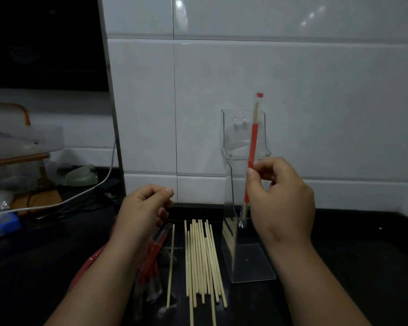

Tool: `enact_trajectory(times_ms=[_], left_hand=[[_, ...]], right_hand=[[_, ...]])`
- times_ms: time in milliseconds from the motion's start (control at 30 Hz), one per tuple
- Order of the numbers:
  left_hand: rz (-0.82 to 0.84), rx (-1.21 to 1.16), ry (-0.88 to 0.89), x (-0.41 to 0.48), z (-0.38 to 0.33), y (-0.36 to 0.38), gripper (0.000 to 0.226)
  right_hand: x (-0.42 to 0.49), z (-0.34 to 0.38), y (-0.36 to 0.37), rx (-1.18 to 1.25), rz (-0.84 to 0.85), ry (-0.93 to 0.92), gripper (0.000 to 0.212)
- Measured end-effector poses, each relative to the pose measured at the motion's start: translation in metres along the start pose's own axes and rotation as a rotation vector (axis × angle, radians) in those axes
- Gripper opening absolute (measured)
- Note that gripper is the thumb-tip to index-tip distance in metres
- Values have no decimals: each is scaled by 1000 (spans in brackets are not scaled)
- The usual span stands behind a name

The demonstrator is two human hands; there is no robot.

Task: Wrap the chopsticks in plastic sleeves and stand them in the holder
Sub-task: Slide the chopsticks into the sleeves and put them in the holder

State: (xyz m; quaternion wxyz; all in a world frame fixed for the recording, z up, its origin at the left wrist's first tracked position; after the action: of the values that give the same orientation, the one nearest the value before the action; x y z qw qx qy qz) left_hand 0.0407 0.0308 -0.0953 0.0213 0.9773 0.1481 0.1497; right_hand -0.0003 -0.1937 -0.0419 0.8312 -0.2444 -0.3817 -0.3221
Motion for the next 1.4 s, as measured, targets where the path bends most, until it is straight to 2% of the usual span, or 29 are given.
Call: enact_trajectory(times_ms=[200,400,567,667,767,967,1033,1133,1267,1400], left_hand=[[6,18,-56,-2,0,2,18],[42,155,-55,-3,-2,3,14],[179,504,-64,-5,2,5,32],[355,869,-56,-1,10,3,44],[464,1192,40,-1,12,3,42],[606,1344,123,-5,14,4,34],[615,1375,143,-6,14,5,30],[612,1421,161,-8,14,5,26],[601,1492,194,-7,17,5,15],[552,1503,202,-4,18,5,9]], right_hand=[[0,-4,3,-204,69,7,7],[-1,3,2,-135,39,-87,6],[-10,12,8,-34,66,-239,9],[-18,18,12,-8,99,-307,10],[-21,19,15,6,105,-346,7],[-23,24,9,83,18,-468,4],[-28,28,12,135,68,-511,6],[-39,32,24,162,226,-524,7],[-50,30,38,94,420,-463,2],[-54,29,49,3,636,-360,9]])
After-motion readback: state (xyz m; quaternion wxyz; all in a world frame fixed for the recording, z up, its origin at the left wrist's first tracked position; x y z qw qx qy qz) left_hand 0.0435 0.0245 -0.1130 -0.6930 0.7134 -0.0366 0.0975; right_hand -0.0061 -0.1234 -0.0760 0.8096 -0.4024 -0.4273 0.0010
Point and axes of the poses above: each hand's wrist, its own x-axis towards the middle knuckle, its own y-axis out of the palm, z = x × y, the point moved 3 cm from there along x, towards the middle knuckle, and after that the axes turned 3 degrees about -z, right-handed, at the moved point
